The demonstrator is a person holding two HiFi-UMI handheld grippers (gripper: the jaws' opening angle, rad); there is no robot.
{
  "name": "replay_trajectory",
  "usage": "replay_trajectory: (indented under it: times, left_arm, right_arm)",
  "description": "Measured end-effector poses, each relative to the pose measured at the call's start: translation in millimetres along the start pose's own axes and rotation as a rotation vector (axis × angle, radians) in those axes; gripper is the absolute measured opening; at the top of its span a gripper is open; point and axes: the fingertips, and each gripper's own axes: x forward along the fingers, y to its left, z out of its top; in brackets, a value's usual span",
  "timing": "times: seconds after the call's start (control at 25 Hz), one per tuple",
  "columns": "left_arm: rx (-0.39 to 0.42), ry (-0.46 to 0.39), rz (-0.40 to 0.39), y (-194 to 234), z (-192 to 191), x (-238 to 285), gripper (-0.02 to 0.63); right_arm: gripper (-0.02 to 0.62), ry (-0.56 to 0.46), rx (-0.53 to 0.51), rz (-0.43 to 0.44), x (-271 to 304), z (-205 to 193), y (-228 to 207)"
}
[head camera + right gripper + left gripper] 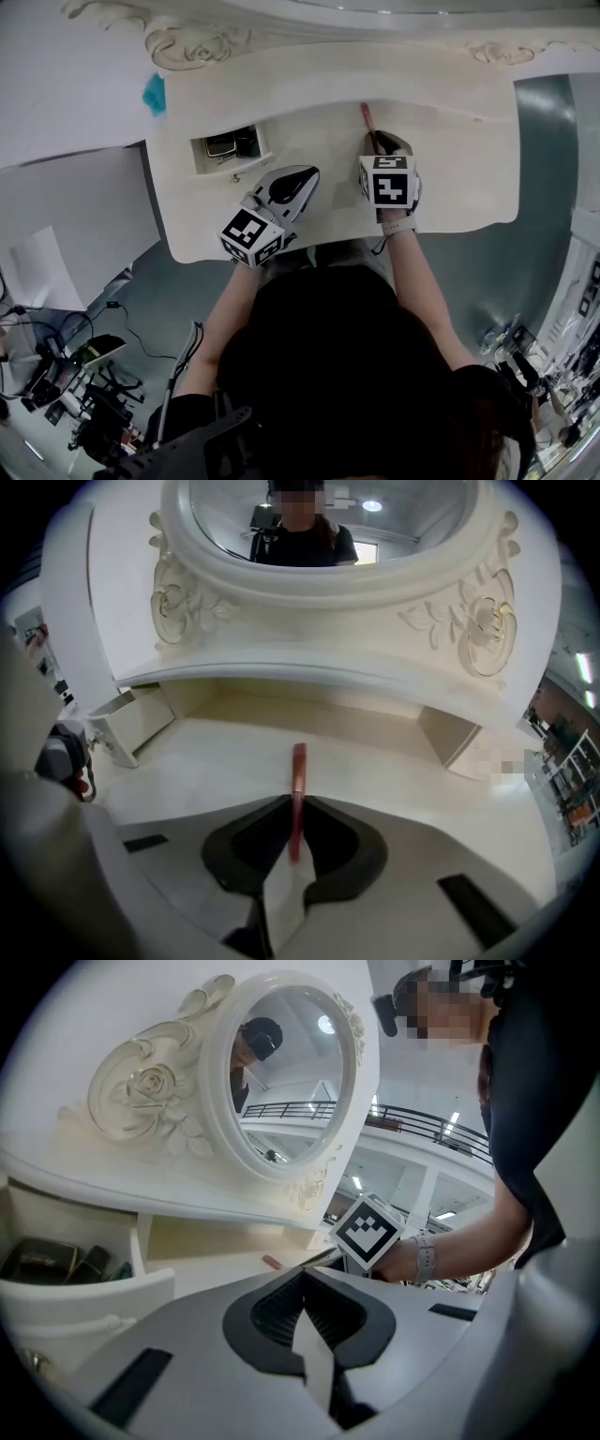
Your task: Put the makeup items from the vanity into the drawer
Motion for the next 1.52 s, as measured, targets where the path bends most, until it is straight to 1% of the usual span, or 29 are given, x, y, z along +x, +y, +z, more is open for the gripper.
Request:
replay_trajectory:
  times: [0.08, 0.24, 0.48, 0.68, 0.84, 1.08, 1.28, 1.52]
  left_arm:
    - [0.0, -0.004, 0.004, 0, -1, -3, 0.012]
    - [-0.005, -0.018, 0.019, 0, -1, -9, 0.012]
    - [-0.018, -0.044, 0.052, 6, -3, -26, 0.012]
    - [-0.029, -0.074, 0.101, 16, -3, -44, 0.012]
    - [-0.041, -0.1, 0.142, 27, -2, -61, 0.012]
    - [-0.057, -0.144, 0.208, 41, -1, -87, 0.012]
    - [-0.072, -0.176, 0.267, 55, -1, -114, 0.012]
    - [-0.099, -0.211, 0.347, 70, -6, -141, 0.012]
  right_arm:
    - [0.054, 0.004, -0.021, 0.036, -2, -2, 5]
    - [0.054, -0.009, -0.011, 0.14, -12, -3, 22]
    - [0.054, -0.052, -0.094, 0.253, -33, 16, 67]
    - [0.054, -0.096, -0.169, 0.359, -48, 41, 112]
    - [0.054, -0.12, -0.255, 0.453, -56, 55, 153]
    - [0.054, -0.137, -0.438, 0.564, -62, 67, 208]
    - [0.054, -0.111, -0.545, 0.633, -61, 72, 243]
    - [0.054, -0.046, -0.666, 0.684, -51, 74, 265]
